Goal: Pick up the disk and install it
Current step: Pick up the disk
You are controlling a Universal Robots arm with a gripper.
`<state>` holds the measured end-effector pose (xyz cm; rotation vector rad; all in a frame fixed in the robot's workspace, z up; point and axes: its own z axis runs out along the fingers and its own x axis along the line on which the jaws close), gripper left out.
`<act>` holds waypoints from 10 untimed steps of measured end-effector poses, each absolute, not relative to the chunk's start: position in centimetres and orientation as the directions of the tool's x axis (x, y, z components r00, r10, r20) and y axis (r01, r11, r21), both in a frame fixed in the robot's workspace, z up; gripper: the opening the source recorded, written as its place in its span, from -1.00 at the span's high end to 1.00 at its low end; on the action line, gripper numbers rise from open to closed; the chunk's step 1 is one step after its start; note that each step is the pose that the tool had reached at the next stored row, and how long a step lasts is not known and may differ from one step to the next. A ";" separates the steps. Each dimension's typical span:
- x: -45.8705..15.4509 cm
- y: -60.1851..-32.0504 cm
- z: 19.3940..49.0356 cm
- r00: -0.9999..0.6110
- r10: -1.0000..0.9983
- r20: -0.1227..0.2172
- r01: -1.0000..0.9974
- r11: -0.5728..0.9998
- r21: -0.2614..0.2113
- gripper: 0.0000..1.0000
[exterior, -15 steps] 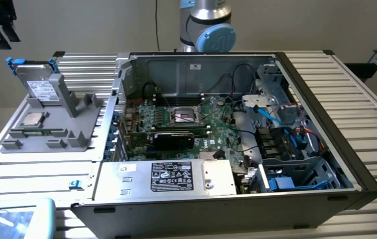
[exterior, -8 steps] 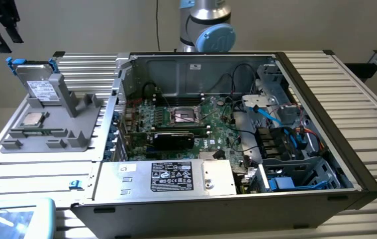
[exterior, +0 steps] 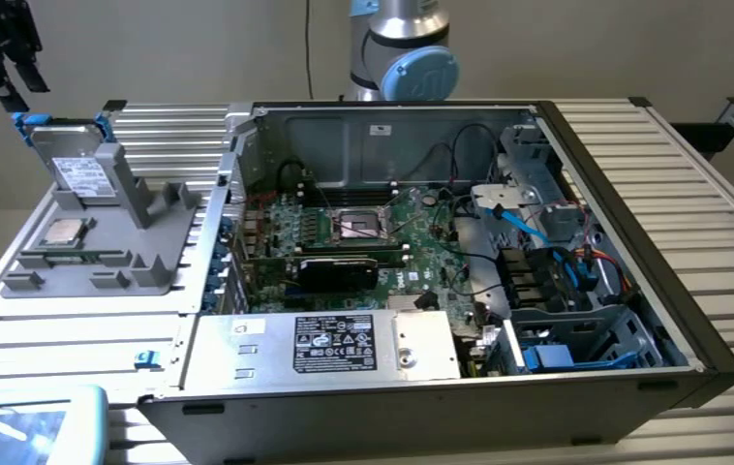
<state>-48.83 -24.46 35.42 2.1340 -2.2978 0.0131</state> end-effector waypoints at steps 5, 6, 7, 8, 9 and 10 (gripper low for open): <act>-48.8 -24.5 34.5 -0.067 -0.998 0.010 -0.998 0.067 0.001 -0.09; -48.8 -24.5 34.3 -0.066 -0.998 0.010 -0.998 0.066 0.002 -0.09; -48.8 -24.5 34.2 -0.065 -0.998 0.010 -0.998 0.065 0.004 -0.09; -48.8 -24.5 34.1 -0.064 -0.998 0.011 -0.998 0.064 0.008 -0.09; -48.7 -24.5 33.9 -0.062 -0.998 0.011 -0.998 0.062 0.011 -0.09; -48.7 -24.5 33.8 -0.060 -0.998 0.011 -0.998 0.060 0.014 -0.09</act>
